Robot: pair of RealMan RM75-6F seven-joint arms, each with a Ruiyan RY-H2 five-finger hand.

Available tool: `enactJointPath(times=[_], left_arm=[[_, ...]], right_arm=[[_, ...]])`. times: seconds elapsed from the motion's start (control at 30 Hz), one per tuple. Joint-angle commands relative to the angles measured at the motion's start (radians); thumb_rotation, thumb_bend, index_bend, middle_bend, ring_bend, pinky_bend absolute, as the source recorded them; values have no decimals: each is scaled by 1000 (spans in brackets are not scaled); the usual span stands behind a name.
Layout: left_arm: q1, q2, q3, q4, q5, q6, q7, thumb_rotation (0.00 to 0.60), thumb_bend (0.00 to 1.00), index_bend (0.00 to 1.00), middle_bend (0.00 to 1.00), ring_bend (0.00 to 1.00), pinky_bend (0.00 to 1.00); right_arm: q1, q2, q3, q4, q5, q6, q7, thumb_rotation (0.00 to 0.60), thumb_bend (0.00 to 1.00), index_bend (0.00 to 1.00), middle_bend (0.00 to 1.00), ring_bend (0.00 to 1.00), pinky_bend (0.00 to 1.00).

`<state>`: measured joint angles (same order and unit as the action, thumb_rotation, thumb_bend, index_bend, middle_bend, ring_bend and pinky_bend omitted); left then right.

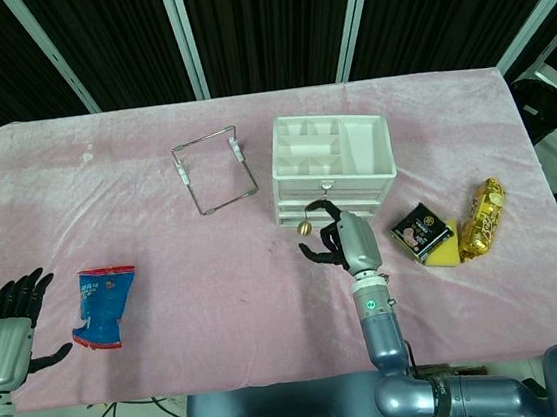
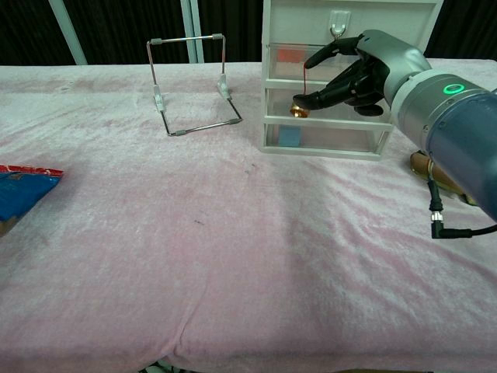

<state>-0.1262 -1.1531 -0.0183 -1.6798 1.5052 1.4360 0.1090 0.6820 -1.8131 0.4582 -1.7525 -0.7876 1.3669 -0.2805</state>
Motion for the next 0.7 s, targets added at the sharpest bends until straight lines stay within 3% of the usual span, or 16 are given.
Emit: enactJointPath(times=[0.03, 0.17, 0.43, 0.7], left_arm=[[0, 0, 0, -1, -1, -1, 0, 600, 0, 0, 0, 0, 0], [1, -1, 1, -1, 0, 1, 2, 600, 0, 0, 0, 0, 0], [0, 0, 0, -1, -2, -1, 2, 600, 0, 0, 0, 0, 0], [0, 2, 1, -1, 0, -2, 0, 600, 0, 0, 0, 0, 0]], right_arm=[[-3, 2, -7, -2, -6, -5, 0, 600, 102, 118, 948, 1000, 982], [-7, 6, -6, -11, -1, -11, -2, 600, 80, 70, 947, 1000, 982], [-34, 33, -24, -54, -22, 1, 0, 600, 80, 68, 942, 1000, 980], [-132, 180, -139, -181, -142, 18, 12, 600, 100, 69, 842, 932, 911]])
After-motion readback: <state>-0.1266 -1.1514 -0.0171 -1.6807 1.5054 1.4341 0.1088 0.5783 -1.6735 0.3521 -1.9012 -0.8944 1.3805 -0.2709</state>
